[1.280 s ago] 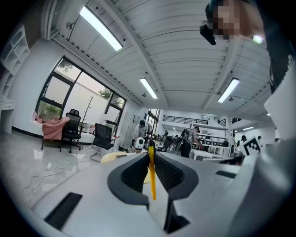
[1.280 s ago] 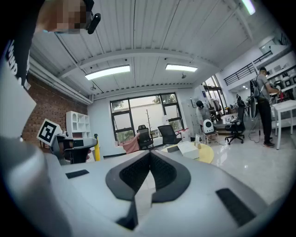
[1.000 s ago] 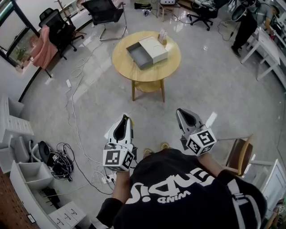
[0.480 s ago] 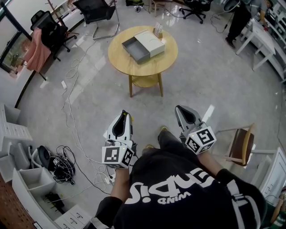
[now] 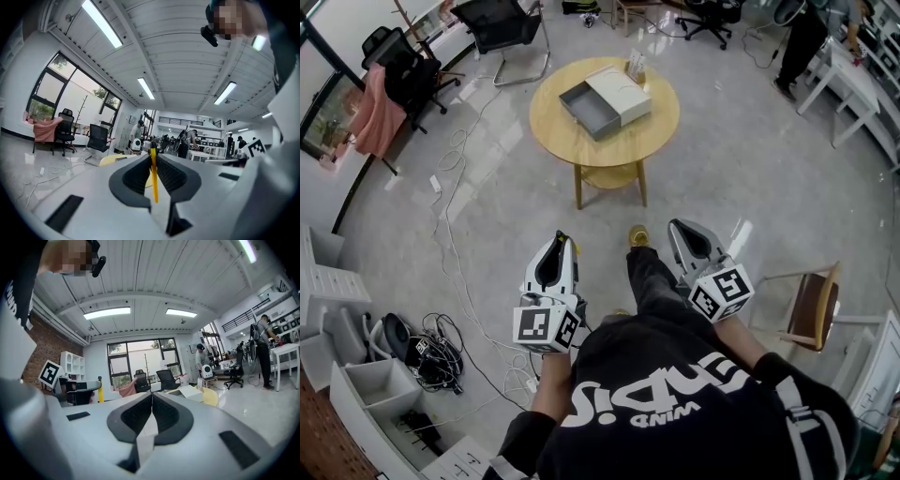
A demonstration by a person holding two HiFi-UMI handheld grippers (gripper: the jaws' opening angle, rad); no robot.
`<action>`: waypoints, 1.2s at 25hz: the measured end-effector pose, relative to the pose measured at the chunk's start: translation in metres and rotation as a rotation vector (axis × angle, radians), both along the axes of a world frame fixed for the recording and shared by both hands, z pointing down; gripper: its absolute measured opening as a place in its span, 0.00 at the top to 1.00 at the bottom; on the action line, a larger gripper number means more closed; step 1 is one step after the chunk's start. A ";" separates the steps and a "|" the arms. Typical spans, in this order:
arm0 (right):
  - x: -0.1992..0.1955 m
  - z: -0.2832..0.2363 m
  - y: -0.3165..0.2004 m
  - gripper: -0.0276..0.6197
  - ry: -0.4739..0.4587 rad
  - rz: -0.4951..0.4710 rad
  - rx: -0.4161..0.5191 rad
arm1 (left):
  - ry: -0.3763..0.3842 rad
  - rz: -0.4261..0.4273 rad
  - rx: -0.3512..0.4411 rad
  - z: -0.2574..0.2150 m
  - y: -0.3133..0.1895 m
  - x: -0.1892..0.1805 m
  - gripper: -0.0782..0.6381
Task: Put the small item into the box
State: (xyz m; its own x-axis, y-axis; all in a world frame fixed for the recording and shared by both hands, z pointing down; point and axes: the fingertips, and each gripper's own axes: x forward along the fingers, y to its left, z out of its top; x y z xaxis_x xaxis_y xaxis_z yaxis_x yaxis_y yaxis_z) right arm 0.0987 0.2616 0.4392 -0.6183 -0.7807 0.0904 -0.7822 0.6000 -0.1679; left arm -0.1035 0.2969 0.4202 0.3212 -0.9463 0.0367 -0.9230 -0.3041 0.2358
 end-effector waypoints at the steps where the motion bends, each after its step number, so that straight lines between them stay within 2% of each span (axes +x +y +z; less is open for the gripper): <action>1: -0.001 0.000 -0.007 0.95 -0.003 0.002 0.000 | -0.001 0.001 -0.001 0.000 -0.007 -0.002 0.81; 8: -0.015 0.008 -0.062 0.95 -0.009 -0.003 0.002 | -0.007 -0.014 -0.002 0.003 -0.056 -0.018 0.81; 18: -0.014 0.011 -0.156 0.95 0.006 0.008 -0.001 | 0.013 -0.009 -0.001 0.007 -0.150 -0.022 0.81; 30: -0.019 -0.006 -0.298 0.95 0.016 -0.072 -0.033 | 0.019 -0.051 -0.023 -0.011 -0.282 -0.018 0.81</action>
